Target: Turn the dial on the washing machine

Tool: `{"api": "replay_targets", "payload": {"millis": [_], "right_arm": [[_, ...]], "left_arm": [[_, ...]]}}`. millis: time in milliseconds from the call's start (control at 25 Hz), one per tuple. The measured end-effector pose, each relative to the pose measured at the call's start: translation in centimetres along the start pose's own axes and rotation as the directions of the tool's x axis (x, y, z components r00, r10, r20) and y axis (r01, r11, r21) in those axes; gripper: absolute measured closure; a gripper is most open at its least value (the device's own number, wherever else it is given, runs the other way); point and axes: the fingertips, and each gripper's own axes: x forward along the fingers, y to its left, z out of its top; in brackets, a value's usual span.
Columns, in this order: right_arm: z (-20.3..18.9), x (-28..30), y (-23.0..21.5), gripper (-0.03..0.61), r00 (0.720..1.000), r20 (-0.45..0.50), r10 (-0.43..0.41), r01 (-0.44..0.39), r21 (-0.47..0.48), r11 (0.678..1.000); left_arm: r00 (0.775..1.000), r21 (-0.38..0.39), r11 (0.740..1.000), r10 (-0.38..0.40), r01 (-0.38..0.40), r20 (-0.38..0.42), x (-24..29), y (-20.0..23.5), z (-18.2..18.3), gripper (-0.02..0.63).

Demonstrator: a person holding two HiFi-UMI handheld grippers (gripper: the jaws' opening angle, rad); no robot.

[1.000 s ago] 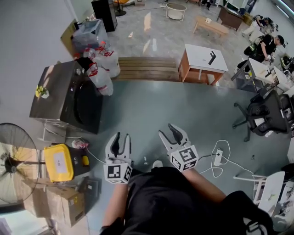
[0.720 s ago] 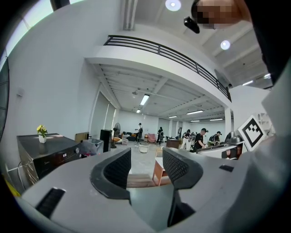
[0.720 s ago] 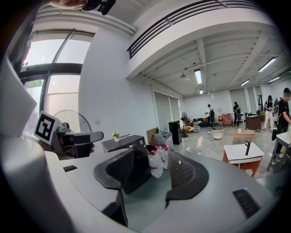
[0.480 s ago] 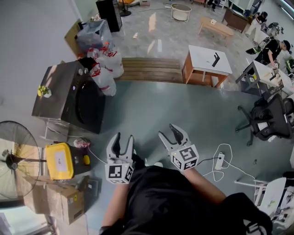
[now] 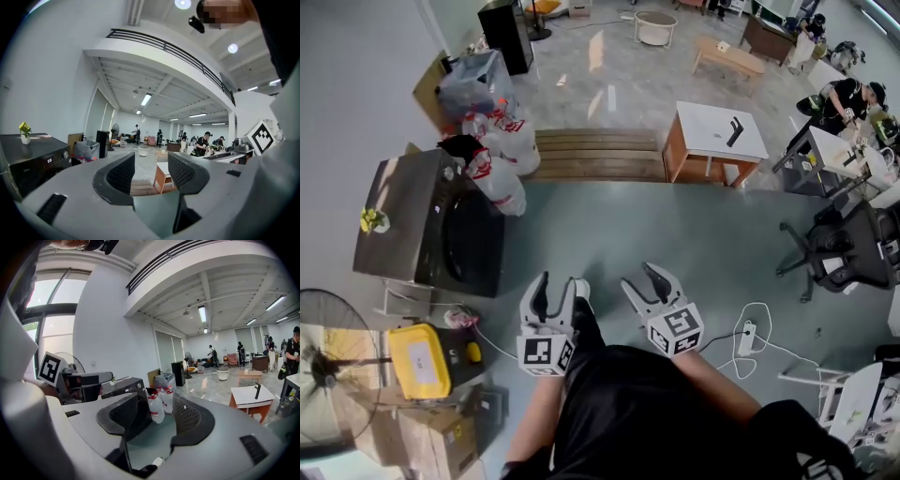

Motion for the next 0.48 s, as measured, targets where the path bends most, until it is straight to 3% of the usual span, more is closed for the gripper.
{"api": "replay_targets", "payload": {"millis": [480], "right_arm": [[6.3, 18.6, -6.4, 0.374, 0.998, -0.058, -0.017, 0.016, -0.012, 1.0]], "left_arm": [[0.999, -0.039, 0.999, -0.032, 0.031, -0.042, 16.4, 11.8, 3.1, 0.413]]}}
